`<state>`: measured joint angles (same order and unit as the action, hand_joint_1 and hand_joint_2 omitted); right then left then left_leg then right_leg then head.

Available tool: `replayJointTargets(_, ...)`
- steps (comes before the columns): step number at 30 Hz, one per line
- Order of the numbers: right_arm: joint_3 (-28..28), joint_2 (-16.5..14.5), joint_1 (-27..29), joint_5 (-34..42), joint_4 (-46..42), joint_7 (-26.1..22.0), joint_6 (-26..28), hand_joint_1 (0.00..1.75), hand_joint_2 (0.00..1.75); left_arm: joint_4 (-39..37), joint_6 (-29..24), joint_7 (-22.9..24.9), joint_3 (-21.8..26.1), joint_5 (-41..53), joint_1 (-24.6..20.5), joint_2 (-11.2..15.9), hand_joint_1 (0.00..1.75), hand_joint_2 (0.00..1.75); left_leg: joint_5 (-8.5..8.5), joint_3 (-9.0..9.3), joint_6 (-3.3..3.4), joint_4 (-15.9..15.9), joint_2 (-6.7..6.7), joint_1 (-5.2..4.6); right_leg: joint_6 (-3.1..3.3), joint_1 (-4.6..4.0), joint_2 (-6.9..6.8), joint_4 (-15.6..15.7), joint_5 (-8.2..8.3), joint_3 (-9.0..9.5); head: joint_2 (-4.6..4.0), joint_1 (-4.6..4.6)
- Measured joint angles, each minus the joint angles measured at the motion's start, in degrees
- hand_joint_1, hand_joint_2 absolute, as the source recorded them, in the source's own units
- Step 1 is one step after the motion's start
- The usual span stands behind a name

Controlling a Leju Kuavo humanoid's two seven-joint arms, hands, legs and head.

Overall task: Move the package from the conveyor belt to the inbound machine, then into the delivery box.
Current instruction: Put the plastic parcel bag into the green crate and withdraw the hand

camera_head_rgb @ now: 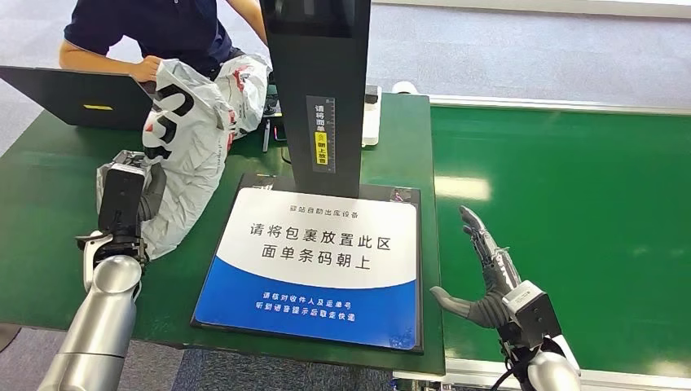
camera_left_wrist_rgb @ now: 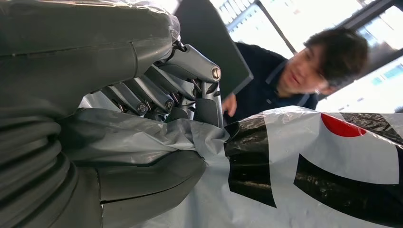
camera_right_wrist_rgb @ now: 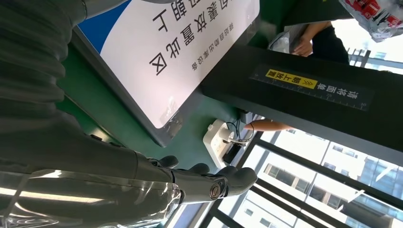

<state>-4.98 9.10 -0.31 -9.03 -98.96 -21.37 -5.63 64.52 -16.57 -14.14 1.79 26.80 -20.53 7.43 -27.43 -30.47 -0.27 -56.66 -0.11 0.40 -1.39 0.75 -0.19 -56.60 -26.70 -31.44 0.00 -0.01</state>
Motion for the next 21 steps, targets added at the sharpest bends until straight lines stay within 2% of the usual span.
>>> replayJointTargets(13,0.0,-0.1,1.2,0.0,-0.7,0.0,0.6,0.0,1.75,-5.8,-3.9,0.5,3.0,1.7,-1.0,0.0,1.75,1.75,-0.01,-0.02,0.01,0.0,0.0,0.0,0.0,0.0,0.01,0.0,0.0,-0.01,0.0,0.01)
replayJointTargets(17,0.0,-0.1,1.3,0.1,-0.8,0.0,0.9,0.0,1.75,-8.0,-7.8,1.6,3.3,5.1,-1.6,0.0,1.75,1.75,0.0,-0.02,0.0,0.0,0.0,0.0,0.0,-0.01,0.0,0.0,0.0,-0.01,0.0,0.01)
replayJointTargets(21,0.0,-0.1,1.8,0.2,-1.1,0.0,1.7,0.0,1.75,-10.6,-15.1,4.0,3.3,11.8,-2.3,0.1,1.75,1.75,-0.01,-0.02,0.0,0.0,-0.01,0.0,0.0,-0.01,0.0,0.0,0.0,-0.01,0.0,0.01)
